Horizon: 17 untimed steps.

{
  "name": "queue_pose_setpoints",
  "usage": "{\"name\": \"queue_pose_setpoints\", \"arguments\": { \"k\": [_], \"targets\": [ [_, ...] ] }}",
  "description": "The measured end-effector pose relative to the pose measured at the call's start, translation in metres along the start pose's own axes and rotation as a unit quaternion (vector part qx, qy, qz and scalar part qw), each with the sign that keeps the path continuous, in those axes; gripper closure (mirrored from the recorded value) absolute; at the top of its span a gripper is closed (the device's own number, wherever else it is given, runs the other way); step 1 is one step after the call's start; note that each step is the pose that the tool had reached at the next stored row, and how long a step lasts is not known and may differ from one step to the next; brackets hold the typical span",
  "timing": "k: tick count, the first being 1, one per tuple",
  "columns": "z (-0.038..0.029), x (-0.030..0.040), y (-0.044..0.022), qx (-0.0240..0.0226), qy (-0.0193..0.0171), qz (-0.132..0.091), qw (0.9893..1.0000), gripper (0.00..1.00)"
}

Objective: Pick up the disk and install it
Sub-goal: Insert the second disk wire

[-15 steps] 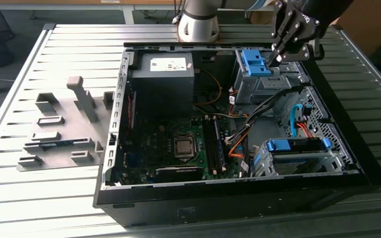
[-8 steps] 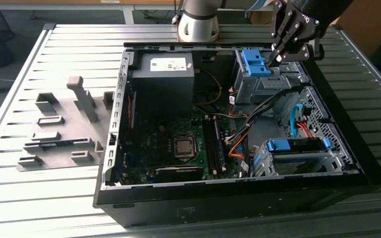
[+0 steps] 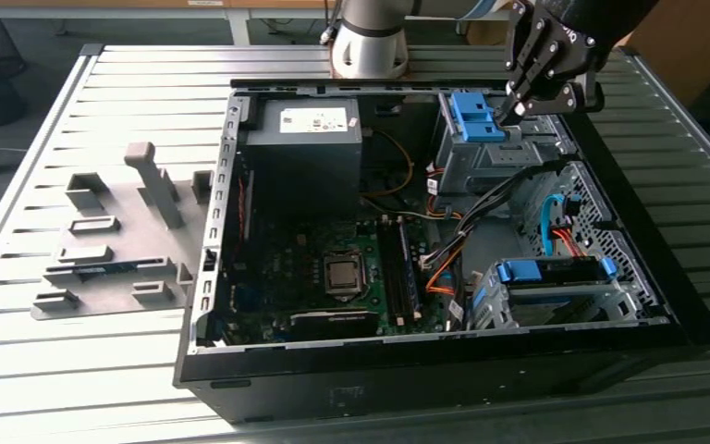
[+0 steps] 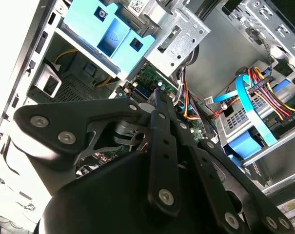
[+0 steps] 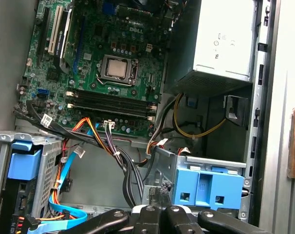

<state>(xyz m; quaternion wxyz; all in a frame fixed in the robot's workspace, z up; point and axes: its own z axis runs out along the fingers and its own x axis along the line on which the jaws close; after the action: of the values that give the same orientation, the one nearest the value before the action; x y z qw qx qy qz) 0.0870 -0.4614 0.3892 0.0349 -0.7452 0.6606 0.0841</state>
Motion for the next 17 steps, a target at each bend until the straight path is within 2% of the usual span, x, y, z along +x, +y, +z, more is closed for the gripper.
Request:
{"name": "queue_pose_setpoints", "arguments": {
  "k": [1, 2, 4, 5, 17],
  "targets": [
    [0.0, 0.0, 0.0, 0.0, 0.0, 0.0, 1.0, 0.89],
    [0.0, 0.0, 0.0, 0.0001, 0.0, 0.0, 1.0, 0.83],
    [0.0, 0.0, 0.0, 0.0001, 0.0, 0.0, 1.0, 0.83],
    [0.0, 0.0, 0.0, 0.0002, 0.0, 0.0, 1.0, 0.76],
    [0.0, 0.0, 0.0001, 0.0009, 0.0001, 0.0, 1.0, 0.76]
  ]
}}
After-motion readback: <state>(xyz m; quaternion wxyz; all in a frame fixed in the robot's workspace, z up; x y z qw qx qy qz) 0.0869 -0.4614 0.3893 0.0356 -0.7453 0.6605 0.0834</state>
